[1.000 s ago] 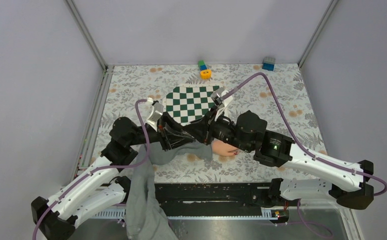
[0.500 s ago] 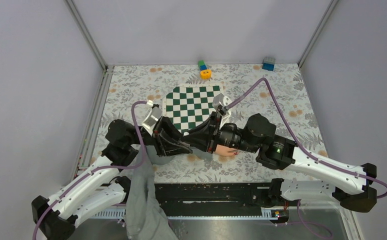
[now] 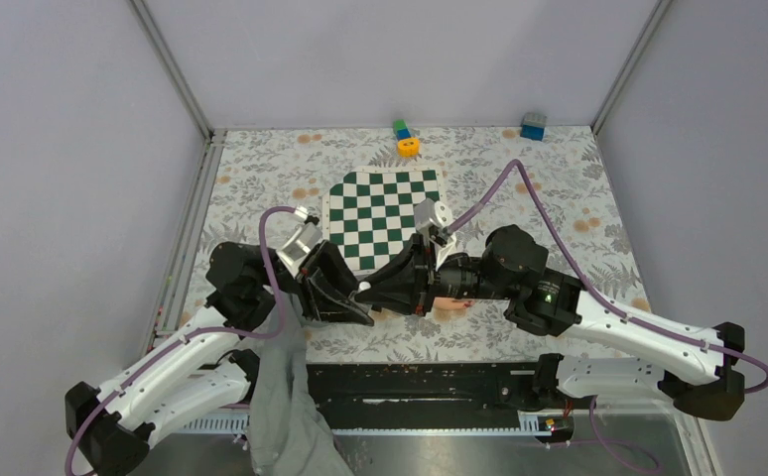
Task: Paint the nails
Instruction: Unscrew the nail polish bottle.
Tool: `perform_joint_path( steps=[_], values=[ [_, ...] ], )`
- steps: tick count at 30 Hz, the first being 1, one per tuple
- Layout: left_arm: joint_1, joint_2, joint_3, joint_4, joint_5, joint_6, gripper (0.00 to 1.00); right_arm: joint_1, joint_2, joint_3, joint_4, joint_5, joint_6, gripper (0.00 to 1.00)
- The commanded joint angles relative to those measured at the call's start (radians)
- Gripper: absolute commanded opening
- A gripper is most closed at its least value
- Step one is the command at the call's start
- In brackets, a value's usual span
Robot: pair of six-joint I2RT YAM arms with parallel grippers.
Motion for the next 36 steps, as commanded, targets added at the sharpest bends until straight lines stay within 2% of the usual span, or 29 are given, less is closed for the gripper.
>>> perform_joint_path(
  steps=[1, 4, 5, 7, 8, 9, 11, 12, 18, 24, 26, 33, 36],
  values=[
    [0.003, 0.018, 0.011, 0.145, 0.029, -0.009, 0.0, 0.016, 0.019, 0.028, 0.05, -0.167, 0.063, 0.0],
    [0.002, 0.02, 0.01, 0.148, 0.025, -0.011, 0.0, 0.015, 0.01, 0.025, 0.039, -0.104, 0.074, 0.0],
    [0.003, 0.019, 0.011, 0.14, 0.02, -0.002, 0.0, 0.015, 0.003, 0.025, 0.024, -0.057, 0.077, 0.06],
    [0.003, 0.009, 0.019, 0.041, -0.007, 0.06, 0.0, 0.013, -0.013, 0.026, -0.019, 0.046, 0.073, 0.33],
    [0.004, -0.002, 0.031, -0.066, -0.039, 0.134, 0.0, 0.013, -0.019, 0.027, -0.053, 0.095, 0.06, 0.56],
    [0.002, -0.021, 0.051, -0.213, -0.083, 0.247, 0.0, 0.011, -0.028, 0.03, -0.08, 0.145, 0.052, 0.71],
    [-0.009, -0.056, 0.098, -0.464, -0.23, 0.447, 0.0, 0.002, -0.044, 0.027, -0.12, 0.221, 0.038, 0.93],
    [-0.012, -0.072, 0.106, -0.525, -0.313, 0.502, 0.0, -0.001, -0.056, 0.022, -0.131, 0.257, 0.037, 0.99],
    [-0.012, -0.132, 0.078, -0.56, -0.554, 0.552, 0.0, -0.021, -0.118, 0.011, -0.218, 0.527, 0.051, 0.99],
    [-0.013, -0.139, 0.074, -0.579, -0.648, 0.558, 0.0, -0.02, -0.114, 0.015, -0.255, 0.681, 0.121, 0.98],
    [-0.012, -0.139, 0.076, -0.587, -0.667, 0.558, 0.0, -0.02, -0.106, 0.016, -0.255, 0.704, 0.146, 0.97],
    [-0.012, -0.121, 0.094, -0.636, -0.744, 0.564, 0.0, -0.02, -0.03, 0.084, -0.262, 0.673, 0.197, 0.8],
    [-0.011, -0.109, 0.099, -0.649, -0.768, 0.564, 0.0, -0.016, 0.017, 0.125, -0.267, 0.65, 0.219, 0.77]
  ],
)
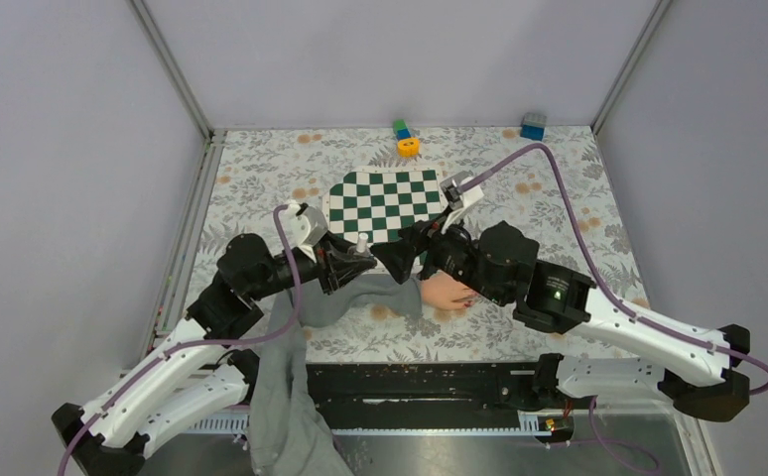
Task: Paint the nails
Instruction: Unscrew the nail polish bottle.
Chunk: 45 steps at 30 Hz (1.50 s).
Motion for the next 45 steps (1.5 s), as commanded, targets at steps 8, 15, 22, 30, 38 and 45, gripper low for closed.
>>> perform_joint_path(
  steps=[8, 15, 22, 30, 38, 45],
  values=[
    [-0.004, 0.035, 0.06, -0.023, -0.132, 0.011, 0.0, 0.019, 0.144, 0.155, -0.024, 0.027, 0.085, 0.76],
    [-0.004, 0.05, 0.062, -0.025, -0.129, 0.005, 0.0, 0.023, 0.195, 0.199, -0.044, 0.01, 0.114, 0.69],
    [-0.004, 0.043, 0.062, -0.025, -0.132, 0.005, 0.0, 0.023, 0.222, 0.205, -0.084, 0.078, 0.131, 0.63],
    [-0.005, 0.05, 0.065, -0.025, -0.118, -0.002, 0.0, 0.022, 0.252, 0.219, -0.1, 0.101, 0.128, 0.62],
    [-0.003, 0.05, 0.072, -0.027, -0.101, -0.003, 0.0, 0.022, 0.275, 0.237, -0.068, 0.073, 0.115, 0.51],
    [-0.004, 0.036, 0.073, -0.028, -0.097, -0.001, 0.0, 0.022, 0.304, 0.261, -0.077, 0.08, 0.105, 0.44]
  ],
)
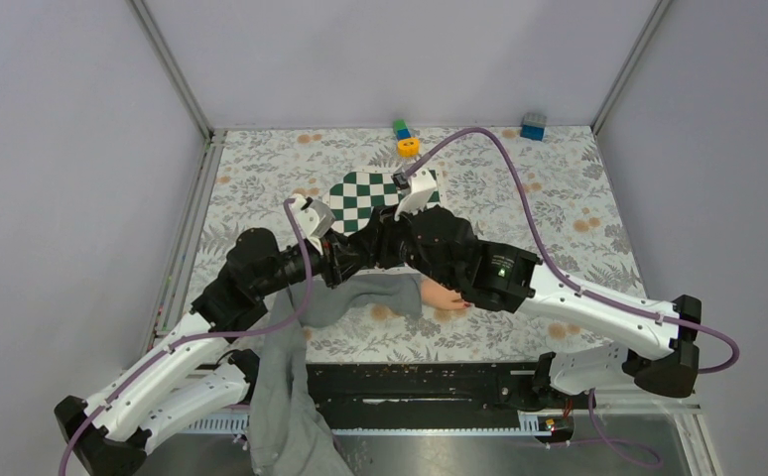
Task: Paint the nails
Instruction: Unscrew the nail polish bottle.
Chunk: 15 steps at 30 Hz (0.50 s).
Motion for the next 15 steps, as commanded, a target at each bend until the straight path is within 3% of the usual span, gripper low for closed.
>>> perform_joint_path(
  steps=[1, 4, 8, 15],
  values=[
    [-0.004, -0.018, 0.054, 0.038, 0.011, -0.001, 0.0, 0.008, 0.016, 0.053, 0.033, 0.011, -0.007, 0.41],
    [-0.003, -0.02, 0.055, 0.038, 0.013, 0.001, 0.0, 0.008, 0.02, 0.058, 0.034, 0.014, -0.006, 0.32],
    [-0.004, -0.025, 0.054, 0.038, 0.025, 0.003, 0.0, 0.008, 0.008, 0.046, 0.048, 0.005, -0.009, 0.0],
    [-0.004, -0.027, 0.057, 0.052, 0.084, -0.002, 0.0, 0.008, -0.053, -0.044, 0.148, -0.049, -0.058, 0.0]
  ],
)
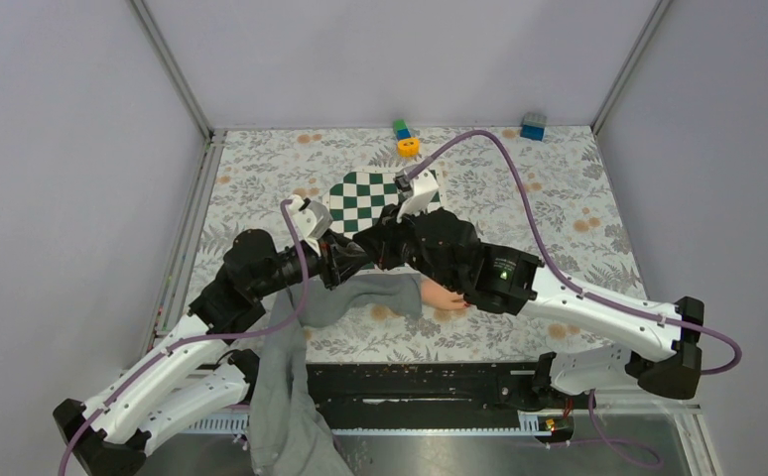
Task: Paint the nails
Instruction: Unscrew the nail polish bottle.
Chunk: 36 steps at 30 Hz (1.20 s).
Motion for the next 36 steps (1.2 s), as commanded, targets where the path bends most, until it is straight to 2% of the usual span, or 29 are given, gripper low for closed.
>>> perform_joint_path(
  steps=[1, 13, 22, 31, 36],
  values=[
    [-0.006, -0.008, 0.057, 0.06, 0.094, -0.009, 0.0, 0.009, -0.058, -0.037, 0.142, -0.079, -0.034, 0.0],
    [0.013, -0.006, 0.041, 0.191, 0.319, -0.103, 0.0, 0.008, -0.194, -0.171, 0.293, -0.306, -0.116, 0.0],
    [0.03, 0.011, 0.016, 0.34, 0.467, -0.206, 0.0, 0.008, -0.279, -0.228, 0.299, -0.434, -0.183, 0.0],
    [0.032, 0.03, -0.006, 0.525, 0.625, -0.33, 0.0, 0.009, -0.274, -0.244, 0.386, -0.676, -0.205, 0.0],
    [0.034, 0.039, -0.017, 0.622, 0.688, -0.4, 0.0, 0.008, -0.267, -0.247, 0.405, -0.74, -0.199, 0.0]
  ],
)
